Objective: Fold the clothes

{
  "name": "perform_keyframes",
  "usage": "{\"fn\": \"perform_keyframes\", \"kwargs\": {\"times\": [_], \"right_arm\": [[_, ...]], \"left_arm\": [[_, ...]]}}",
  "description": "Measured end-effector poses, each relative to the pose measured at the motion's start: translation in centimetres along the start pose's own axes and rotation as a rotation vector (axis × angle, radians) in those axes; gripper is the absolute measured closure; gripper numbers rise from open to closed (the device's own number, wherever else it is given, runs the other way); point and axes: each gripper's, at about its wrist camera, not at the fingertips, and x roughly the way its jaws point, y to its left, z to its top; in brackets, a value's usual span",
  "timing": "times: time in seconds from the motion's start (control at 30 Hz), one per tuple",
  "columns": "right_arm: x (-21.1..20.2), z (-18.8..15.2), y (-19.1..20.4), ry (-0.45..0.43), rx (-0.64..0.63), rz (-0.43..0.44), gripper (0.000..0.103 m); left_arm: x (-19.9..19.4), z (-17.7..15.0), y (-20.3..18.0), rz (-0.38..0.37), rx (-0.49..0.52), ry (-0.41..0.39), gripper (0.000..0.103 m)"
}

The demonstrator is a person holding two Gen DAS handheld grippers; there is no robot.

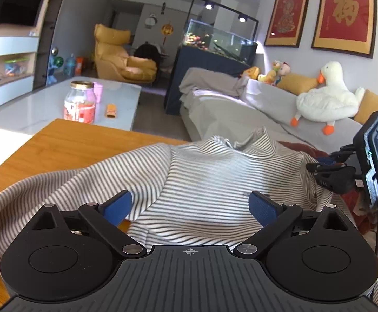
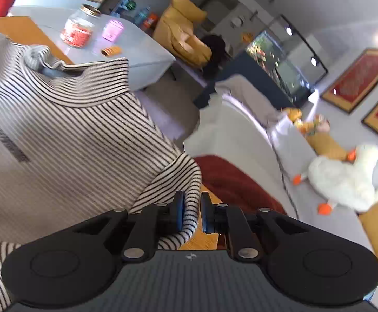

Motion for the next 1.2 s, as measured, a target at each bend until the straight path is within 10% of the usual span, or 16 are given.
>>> {"fn": "perform_keyframes", "kwargs": {"times": [0.2,0.33,0.67,0.73,0.87,1.2], "right_arm": [[3.1,-0.6,-0.3,0.059,0.067,0.063,0.077],[-3.5,-0.5,-3.3,-0.066,0.187,0.06,0.056],[-19.0,-6.5,4.1,-0.049,0.162,0.662,0.043],[-19.3,-7.2,6.6,-0.037,0.08,0.622,0.047],[-18.1,-7.8,6.3,-0.024,0.022,0.51,0.09],[-17.6,-2.3,-18.3,-0.235,0.535,0.051,0.093]], "left_arm": [[0.3,0.0,0.5,0.035,-0.052,0.051,0.002],[0.7,0.2,1.8,0.024,-0.113,0.082,0.0],[0.8,0.6,2.5,0.018,-0.16,0.106,0.0],[0.1,0.8,3.0,0.017,-0.178,0.122,0.0],[-2.0,1.2,3.7,0.007,-0.201,0.148,0.0],[-4.3,0.9,3.9,-0.046,-0.217,0.188,0.0]]}}
